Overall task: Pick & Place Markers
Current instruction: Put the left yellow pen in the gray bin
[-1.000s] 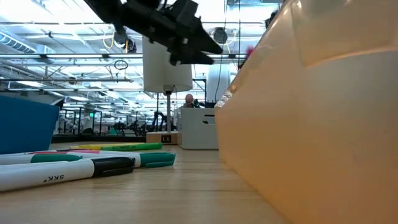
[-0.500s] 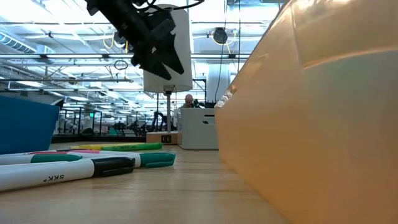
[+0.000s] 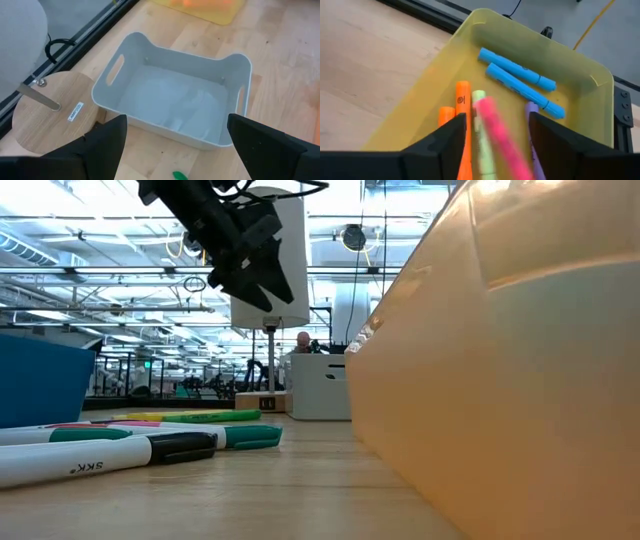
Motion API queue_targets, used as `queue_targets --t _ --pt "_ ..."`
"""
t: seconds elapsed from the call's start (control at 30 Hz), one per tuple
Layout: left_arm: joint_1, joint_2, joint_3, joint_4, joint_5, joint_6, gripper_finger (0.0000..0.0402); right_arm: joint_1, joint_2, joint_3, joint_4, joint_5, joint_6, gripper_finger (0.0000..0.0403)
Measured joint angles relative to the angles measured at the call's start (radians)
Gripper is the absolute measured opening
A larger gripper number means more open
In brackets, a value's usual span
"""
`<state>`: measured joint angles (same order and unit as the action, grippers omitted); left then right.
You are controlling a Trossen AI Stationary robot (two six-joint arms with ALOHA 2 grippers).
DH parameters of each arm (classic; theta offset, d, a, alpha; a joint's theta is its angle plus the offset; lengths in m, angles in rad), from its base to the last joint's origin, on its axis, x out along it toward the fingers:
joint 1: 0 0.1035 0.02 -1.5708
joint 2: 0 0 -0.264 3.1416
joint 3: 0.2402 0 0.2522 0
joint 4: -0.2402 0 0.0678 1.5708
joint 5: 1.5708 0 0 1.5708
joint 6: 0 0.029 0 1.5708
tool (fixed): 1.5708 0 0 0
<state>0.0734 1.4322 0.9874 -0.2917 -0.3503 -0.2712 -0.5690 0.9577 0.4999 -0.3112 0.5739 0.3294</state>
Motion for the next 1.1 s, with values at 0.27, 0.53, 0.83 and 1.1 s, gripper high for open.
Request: queue_targets --t 0.27,0.53,0.83,1.1 --pt "-0.001 0.000 0.000 -0.207 0.171 -0.134 0.0351 0.001 0.000 0.000 0.046 -0.010 -0.036 0.0242" --pt "-0.038 0.000 -0.046 -0.413 0.147 -0.383 0.0351 0.002 0.000 0.000 0.132 -0.132 -0.081 0.0237" --pt "-0.067 0.019 -0.151 -0.381 0.104 -0.504 0.0351 0.002 0.000 -0.001 0.255 -0.366 -0.104 0.0233" --pt "-0.072 0.038 -0.219 -0.281 0.109 -0.478 0.0351 0.027 0.000 -0.001 0.306 -0.443 -0.106 0.0231"
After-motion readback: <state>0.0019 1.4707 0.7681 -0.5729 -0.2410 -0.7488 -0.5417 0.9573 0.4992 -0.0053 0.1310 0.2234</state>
